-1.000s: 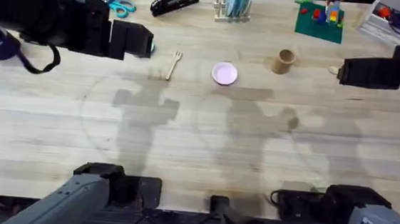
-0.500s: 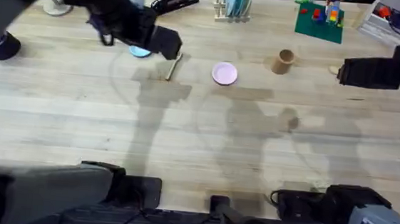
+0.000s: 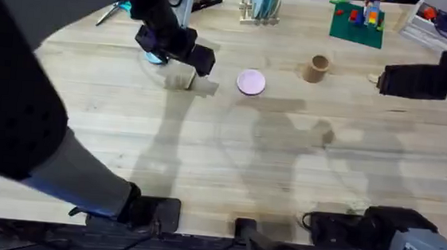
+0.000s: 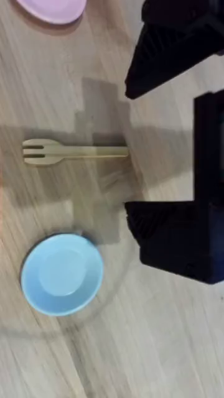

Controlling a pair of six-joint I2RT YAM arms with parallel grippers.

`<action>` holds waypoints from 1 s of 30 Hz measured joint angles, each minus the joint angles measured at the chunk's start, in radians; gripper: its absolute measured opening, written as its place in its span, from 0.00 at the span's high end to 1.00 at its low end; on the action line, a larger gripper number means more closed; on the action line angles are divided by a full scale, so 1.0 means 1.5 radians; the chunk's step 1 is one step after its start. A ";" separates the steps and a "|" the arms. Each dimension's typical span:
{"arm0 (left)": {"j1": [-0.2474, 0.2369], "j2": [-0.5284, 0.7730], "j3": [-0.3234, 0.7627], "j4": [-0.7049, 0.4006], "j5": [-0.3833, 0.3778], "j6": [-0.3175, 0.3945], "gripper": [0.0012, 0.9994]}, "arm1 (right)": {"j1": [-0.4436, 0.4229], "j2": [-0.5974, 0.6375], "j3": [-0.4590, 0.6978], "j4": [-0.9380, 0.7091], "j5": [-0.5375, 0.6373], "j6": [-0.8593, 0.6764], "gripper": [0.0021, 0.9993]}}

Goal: Pick up a utensil and set it on the pink plate, then put the other utensil in the container.

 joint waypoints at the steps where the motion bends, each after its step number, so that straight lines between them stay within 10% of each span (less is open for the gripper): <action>1: 0.000 0.008 0.000 0.007 0.000 0.000 0.01 | 0.000 0.000 0.000 0.000 0.000 0.000 0.00; 30: -0.014 0.066 0.001 0.084 0.000 -0.012 0.01 | 0.000 0.000 0.000 0.000 0.000 0.000 0.00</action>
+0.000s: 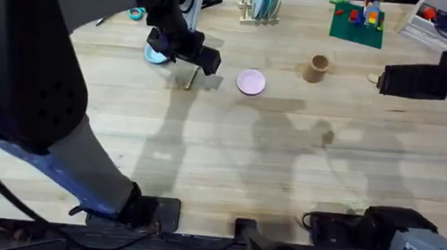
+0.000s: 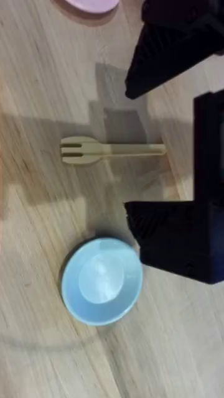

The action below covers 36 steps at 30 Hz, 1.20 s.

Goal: Pick up a utensil and set it on the pink plate, then put the other utensil in the container.

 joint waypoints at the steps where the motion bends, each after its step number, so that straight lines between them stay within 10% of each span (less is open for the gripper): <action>1: 0.000 0.004 0.000 0.000 0.000 -0.002 0.01 | 0.000 0.000 0.000 0.000 0.000 0.000 0.00; 36: 0.000 0.051 0.011 -0.003 -0.007 -0.019 0.02 | 0.000 0.000 0.000 0.000 0.000 0.000 0.01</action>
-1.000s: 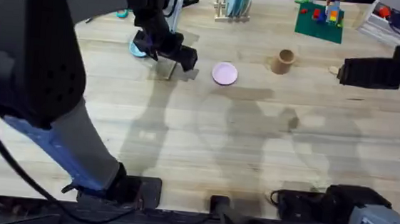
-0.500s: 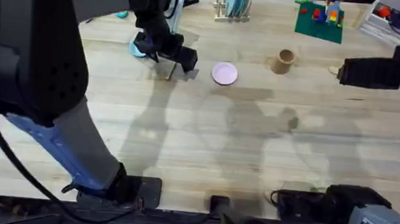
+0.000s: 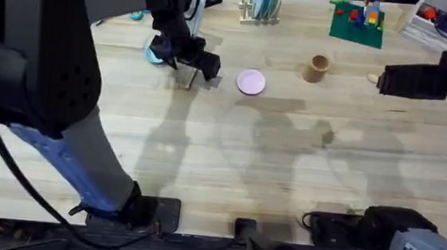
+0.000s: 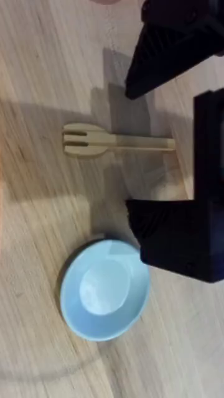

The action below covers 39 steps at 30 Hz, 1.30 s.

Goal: Pick up a utensil and set it on the pink plate, then put the other utensil in the container.

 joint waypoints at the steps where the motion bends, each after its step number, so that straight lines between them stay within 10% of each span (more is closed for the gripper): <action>1: 0.000 0.000 0.000 0.000 -0.001 0.000 0.05 | 0.000 0.000 0.000 0.000 0.000 0.000 0.01; 5: 0.002 0.000 0.000 0.000 -0.008 0.000 0.22 | 0.000 0.000 0.000 0.000 0.000 0.000 0.00; 11: 0.002 0.000 0.001 -0.008 0.002 -0.001 0.92 | 0.000 0.000 0.000 0.000 0.000 0.000 0.00; 27: -0.004 0.006 0.032 -0.083 0.002 -0.002 0.96 | 0.000 0.000 0.000 0.000 0.000 0.000 0.00; 39: -0.085 -0.086 0.076 -0.156 0.002 -0.023 0.96 | 0.000 0.000 0.000 0.000 0.000 0.000 0.01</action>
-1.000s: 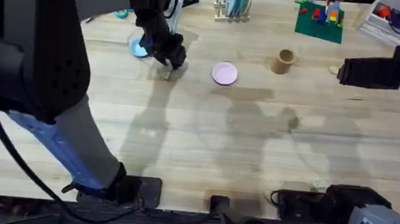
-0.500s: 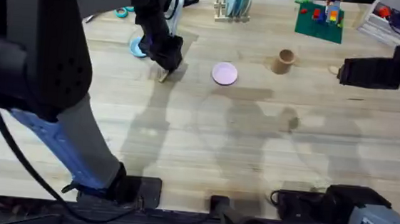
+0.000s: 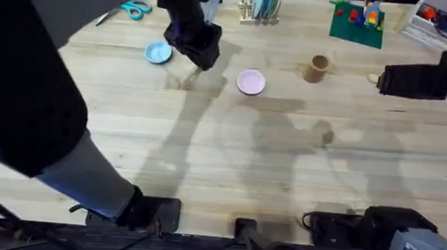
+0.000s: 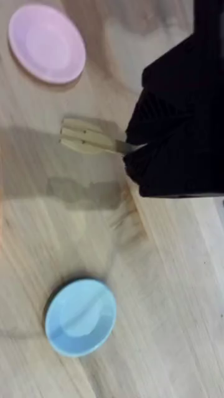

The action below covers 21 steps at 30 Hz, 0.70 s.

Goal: Pick up a utensil and set it on the pink plate, then put the other utensil in the container.

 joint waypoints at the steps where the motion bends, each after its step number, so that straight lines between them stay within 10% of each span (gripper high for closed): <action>1: -0.011 -0.004 0.000 -0.006 0.000 -0.002 0.96 | 0.000 0.000 0.000 0.000 0.000 0.000 0.01; 13: -0.157 -0.001 0.000 0.083 0.001 -0.050 0.96 | 0.000 0.000 0.000 0.000 0.000 0.000 0.00; 21: -0.188 0.007 0.000 0.110 0.017 -0.077 0.96 | 0.000 0.000 0.000 0.000 0.000 0.000 0.00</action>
